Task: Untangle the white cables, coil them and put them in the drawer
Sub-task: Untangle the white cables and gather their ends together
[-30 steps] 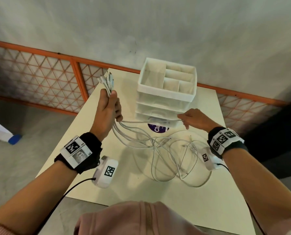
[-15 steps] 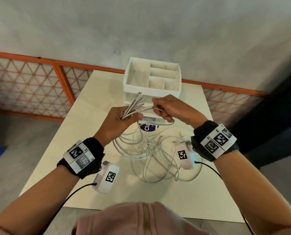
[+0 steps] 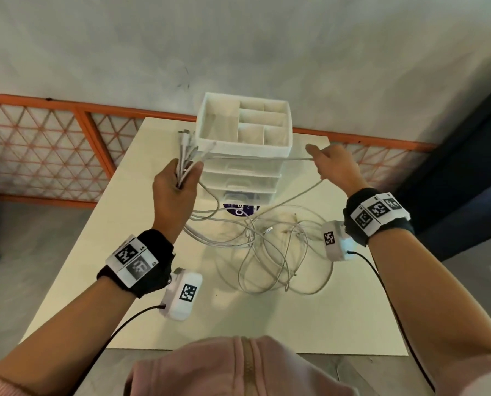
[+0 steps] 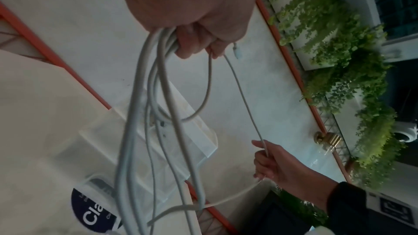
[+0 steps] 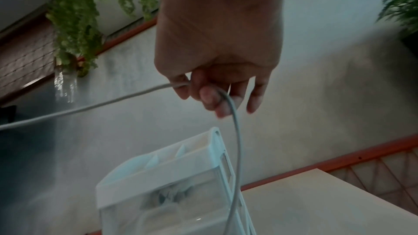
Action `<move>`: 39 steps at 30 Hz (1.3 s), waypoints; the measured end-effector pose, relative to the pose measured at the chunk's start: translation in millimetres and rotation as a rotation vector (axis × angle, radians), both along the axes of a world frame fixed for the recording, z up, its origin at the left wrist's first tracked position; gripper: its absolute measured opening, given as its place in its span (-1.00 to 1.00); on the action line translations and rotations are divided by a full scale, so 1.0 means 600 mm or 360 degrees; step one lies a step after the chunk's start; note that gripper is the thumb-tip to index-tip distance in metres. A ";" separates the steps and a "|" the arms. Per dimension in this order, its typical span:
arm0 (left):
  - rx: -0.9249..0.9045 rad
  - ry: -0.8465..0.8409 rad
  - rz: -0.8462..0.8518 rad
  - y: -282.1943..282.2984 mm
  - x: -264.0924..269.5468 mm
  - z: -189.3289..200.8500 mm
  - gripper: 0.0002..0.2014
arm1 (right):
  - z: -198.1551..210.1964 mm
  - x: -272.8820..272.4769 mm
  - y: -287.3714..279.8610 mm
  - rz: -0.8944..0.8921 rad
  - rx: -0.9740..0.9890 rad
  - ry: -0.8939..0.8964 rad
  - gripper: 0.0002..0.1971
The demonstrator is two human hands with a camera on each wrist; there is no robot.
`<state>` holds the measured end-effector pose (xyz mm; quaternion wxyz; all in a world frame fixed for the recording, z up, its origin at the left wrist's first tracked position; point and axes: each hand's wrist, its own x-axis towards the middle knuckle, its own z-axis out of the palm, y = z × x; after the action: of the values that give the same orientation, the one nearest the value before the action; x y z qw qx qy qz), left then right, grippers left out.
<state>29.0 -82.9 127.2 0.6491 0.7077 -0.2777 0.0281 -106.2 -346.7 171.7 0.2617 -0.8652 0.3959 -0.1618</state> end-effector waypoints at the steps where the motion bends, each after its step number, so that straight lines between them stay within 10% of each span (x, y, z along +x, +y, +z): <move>1: -0.0050 0.0002 0.0043 0.000 0.004 0.002 -0.72 | -0.001 -0.002 -0.005 0.0012 0.0111 -0.0091 -0.41; 10: 0.0326 -0.0054 0.0109 0.002 0.009 -0.020 -0.56 | 0.033 0.017 0.015 0.0263 -0.0480 -0.0683 -0.70; 25: 0.0748 -0.0130 0.0094 0.014 0.016 -0.035 -0.66 | 0.071 0.019 0.029 0.0316 -0.1041 -0.0828 -0.56; 39: -0.0129 0.0274 -0.0067 -0.028 -0.018 0.001 -0.67 | 0.011 0.053 0.150 0.1058 0.0096 0.0399 -0.46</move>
<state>18.4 -99.7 127.6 0.6990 0.6747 -0.2343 -0.0354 -74.4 -256.7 178.2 0.2750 -0.9517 0.1263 0.0514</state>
